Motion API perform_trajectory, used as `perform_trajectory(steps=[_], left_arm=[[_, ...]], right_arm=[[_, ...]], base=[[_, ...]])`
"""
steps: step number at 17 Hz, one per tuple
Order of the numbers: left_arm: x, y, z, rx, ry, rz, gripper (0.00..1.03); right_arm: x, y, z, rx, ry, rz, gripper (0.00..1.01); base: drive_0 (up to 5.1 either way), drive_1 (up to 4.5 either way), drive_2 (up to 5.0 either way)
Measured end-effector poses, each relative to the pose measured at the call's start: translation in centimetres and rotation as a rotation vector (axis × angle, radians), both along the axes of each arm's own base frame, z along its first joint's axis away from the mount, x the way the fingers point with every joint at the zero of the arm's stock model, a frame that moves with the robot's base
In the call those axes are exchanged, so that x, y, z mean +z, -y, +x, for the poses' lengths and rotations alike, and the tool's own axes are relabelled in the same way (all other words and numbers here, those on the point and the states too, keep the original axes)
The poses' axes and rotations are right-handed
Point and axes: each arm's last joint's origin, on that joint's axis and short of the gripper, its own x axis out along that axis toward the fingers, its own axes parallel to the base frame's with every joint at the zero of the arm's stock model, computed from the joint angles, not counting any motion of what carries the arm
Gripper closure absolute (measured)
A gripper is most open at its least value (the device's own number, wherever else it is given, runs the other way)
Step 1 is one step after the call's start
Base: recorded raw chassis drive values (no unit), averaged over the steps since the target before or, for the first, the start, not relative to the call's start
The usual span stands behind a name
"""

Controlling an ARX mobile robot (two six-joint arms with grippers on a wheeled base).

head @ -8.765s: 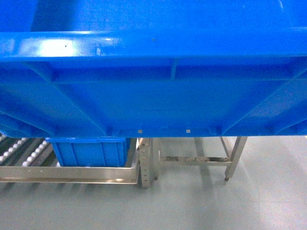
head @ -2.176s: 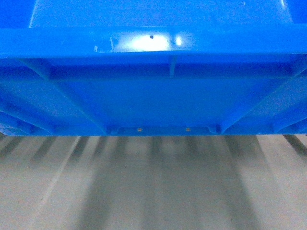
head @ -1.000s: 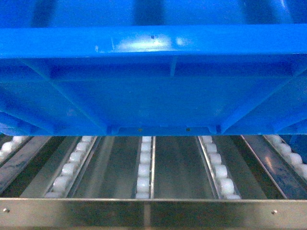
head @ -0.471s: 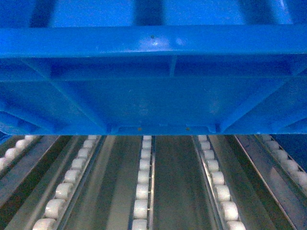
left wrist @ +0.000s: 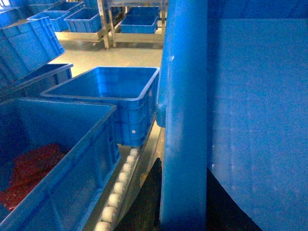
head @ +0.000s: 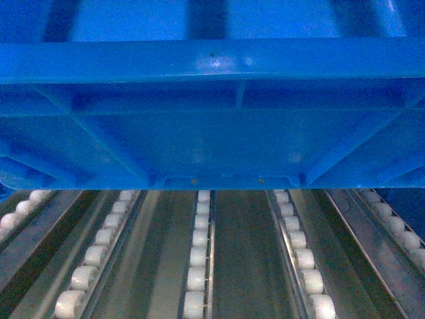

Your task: Place box next to blue box on left shelf

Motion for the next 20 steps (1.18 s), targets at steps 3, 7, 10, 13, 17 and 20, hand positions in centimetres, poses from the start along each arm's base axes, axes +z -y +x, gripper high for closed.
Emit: perform_trajectory(steps=[3, 7, 10, 13, 17, 20], left_arm=[[0.00, 0.00, 0.00, 0.000, 0.000, 0.000, 0.92], [0.00, 0.00, 0.00, 0.000, 0.000, 0.000, 0.92], [0.00, 0.00, 0.00, 0.000, 0.000, 0.000, 0.92], [0.00, 0.00, 0.00, 0.000, 0.000, 0.000, 0.92], [0.00, 0.00, 0.00, 0.000, 0.000, 0.000, 0.92], [0.00, 0.00, 0.00, 0.000, 0.000, 0.000, 0.92]], right_arm=[[0.00, 0.00, 0.00, 0.000, 0.000, 0.000, 0.88], [0.00, 0.00, 0.00, 0.000, 0.000, 0.000, 0.88], [0.00, 0.00, 0.00, 0.000, 0.000, 0.000, 0.88], [0.00, 0.00, 0.00, 0.000, 0.000, 0.000, 0.88], [0.00, 0.00, 0.00, 0.000, 0.000, 0.000, 0.88], [0.00, 0.00, 0.00, 0.000, 0.000, 0.000, 0.88]], base=[[0.0, 0.00, 0.0], [0.0, 0.00, 0.0], [0.0, 0.00, 0.0], [0.0, 0.00, 0.0], [0.0, 0.00, 0.0], [0.0, 0.00, 0.0]])
